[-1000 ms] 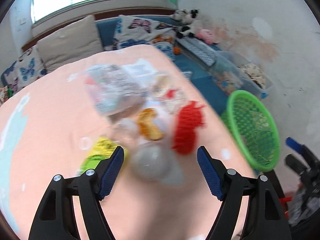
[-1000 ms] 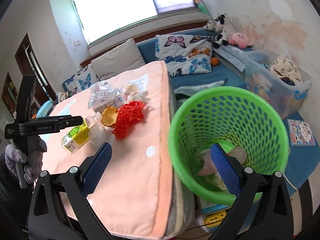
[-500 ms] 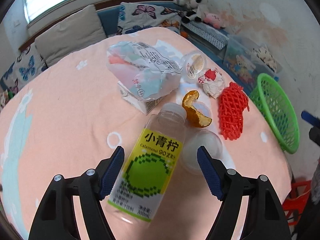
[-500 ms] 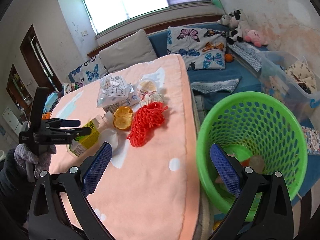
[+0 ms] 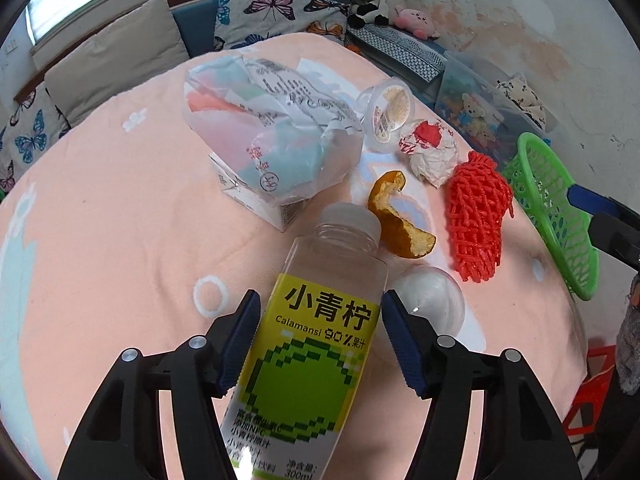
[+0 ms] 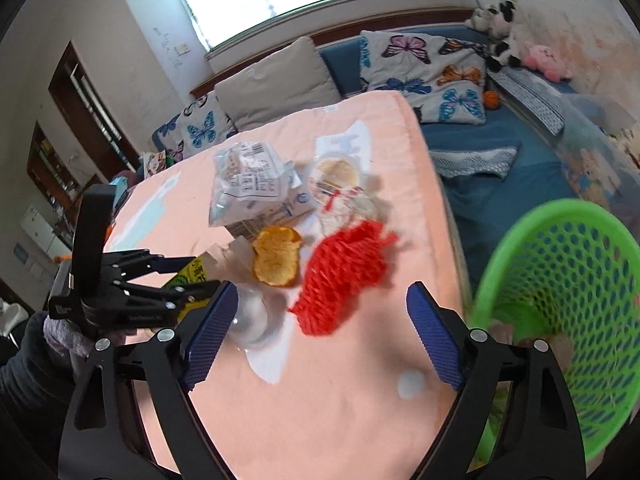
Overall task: Collect trash
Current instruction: 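Grasp the green-labelled bottle with the left tool while the right tool grasps the red mesh net, then carry the bottle and red mesh over the green basket and open both tools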
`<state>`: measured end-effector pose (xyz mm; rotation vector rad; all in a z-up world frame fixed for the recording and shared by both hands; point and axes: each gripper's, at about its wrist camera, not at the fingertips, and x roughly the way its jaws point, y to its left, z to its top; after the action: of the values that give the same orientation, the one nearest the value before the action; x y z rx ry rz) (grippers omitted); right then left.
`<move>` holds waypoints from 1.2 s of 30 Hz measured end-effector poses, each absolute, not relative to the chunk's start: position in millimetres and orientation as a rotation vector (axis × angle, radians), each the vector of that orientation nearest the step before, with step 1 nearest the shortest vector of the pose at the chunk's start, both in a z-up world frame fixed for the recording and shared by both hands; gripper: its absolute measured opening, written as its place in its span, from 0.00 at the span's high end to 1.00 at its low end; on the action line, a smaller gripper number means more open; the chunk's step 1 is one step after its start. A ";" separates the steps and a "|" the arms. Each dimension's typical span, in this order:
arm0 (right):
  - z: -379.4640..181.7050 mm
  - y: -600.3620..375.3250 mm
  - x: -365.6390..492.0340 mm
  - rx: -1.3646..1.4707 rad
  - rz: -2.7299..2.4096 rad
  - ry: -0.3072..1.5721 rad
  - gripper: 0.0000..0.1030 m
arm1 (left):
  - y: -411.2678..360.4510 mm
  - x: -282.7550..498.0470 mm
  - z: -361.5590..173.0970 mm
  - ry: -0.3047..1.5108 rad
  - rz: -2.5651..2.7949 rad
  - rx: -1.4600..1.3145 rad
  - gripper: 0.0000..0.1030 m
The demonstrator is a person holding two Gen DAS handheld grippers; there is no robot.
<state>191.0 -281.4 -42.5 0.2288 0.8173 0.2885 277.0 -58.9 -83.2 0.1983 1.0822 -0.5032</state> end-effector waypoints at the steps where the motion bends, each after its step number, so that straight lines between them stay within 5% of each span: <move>1: -42.4 -278.9 193.9 0.226 0.294 0.817 0.18 | -58.6 277.9 -83.8 1.084 -0.507 0.192 0.42; 15: -79.0 -275.5 250.2 0.255 0.205 0.914 0.20 | -36.0 270.1 -77.8 1.065 -0.516 0.097 0.44; 25: -99.8 -280.7 255.4 0.326 0.224 0.966 0.48 | -27.2 247.2 -45.1 0.997 -0.559 0.025 0.44; 36: -61.8 -295.1 205.7 0.284 0.213 0.856 0.51 | -54.8 228.1 -14.6 0.932 -0.620 0.015 0.44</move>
<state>205.7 -295.1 -61.8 0.2842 0.8559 0.2126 228.1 -54.8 -14.6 0.0148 0.9318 -0.6202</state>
